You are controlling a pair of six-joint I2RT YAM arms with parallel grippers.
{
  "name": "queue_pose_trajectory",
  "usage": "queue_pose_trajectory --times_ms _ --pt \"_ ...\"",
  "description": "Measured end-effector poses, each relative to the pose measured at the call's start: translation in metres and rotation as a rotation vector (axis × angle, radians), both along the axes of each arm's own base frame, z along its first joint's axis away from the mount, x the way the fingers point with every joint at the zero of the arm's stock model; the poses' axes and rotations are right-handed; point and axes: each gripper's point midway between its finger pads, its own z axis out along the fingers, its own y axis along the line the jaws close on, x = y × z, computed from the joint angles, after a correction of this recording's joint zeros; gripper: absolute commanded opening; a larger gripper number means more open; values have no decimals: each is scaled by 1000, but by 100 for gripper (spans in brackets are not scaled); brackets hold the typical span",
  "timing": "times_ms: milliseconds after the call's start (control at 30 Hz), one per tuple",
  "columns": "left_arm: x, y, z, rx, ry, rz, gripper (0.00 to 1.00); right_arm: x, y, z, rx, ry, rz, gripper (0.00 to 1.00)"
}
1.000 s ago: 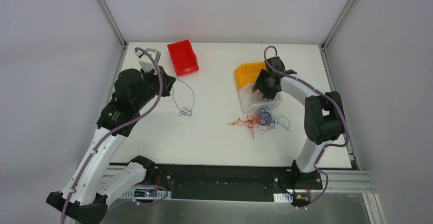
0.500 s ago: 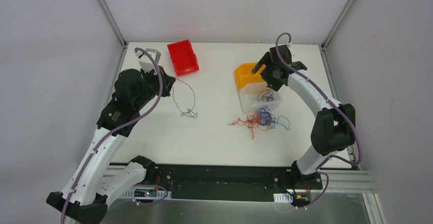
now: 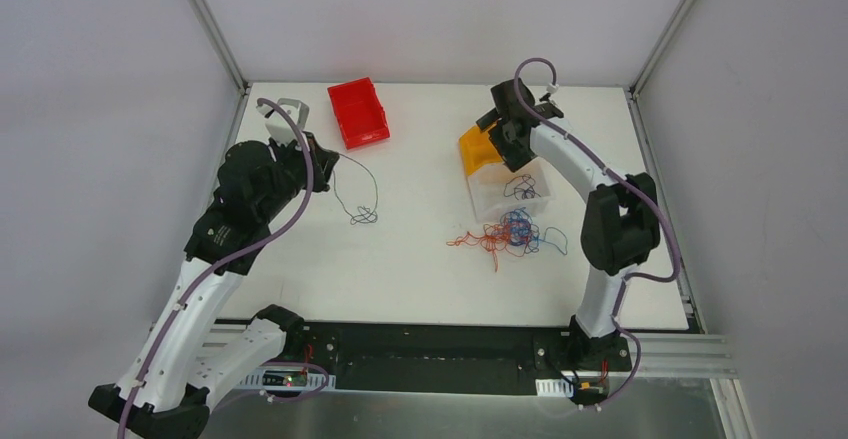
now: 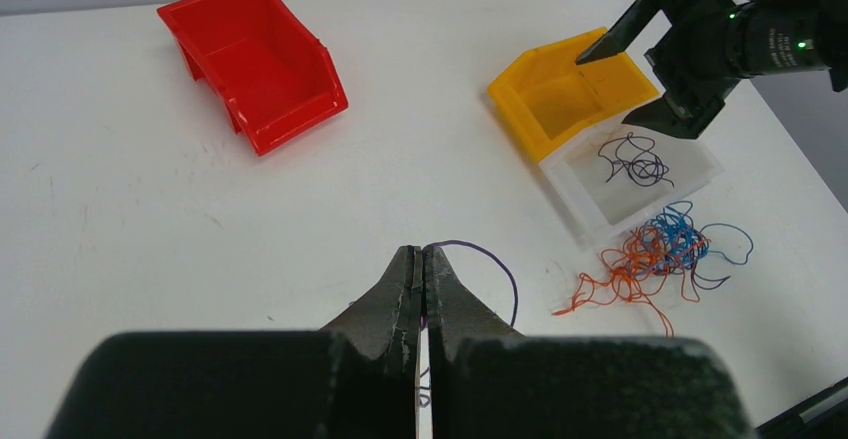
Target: Untangle the cables
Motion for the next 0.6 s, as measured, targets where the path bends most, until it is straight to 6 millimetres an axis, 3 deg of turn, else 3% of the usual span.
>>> queue_pose_trajectory --times_ms 200,333,600 --pt "-4 4 4 10 -24 5 0 -1 -8 -33 -19 104 -77 95" --pt "-7 9 7 15 -39 20 0 -4 -18 -41 -18 138 -122 92" --pt "-5 13 1 42 -34 39 0 0 -38 -68 -5 196 -154 65"
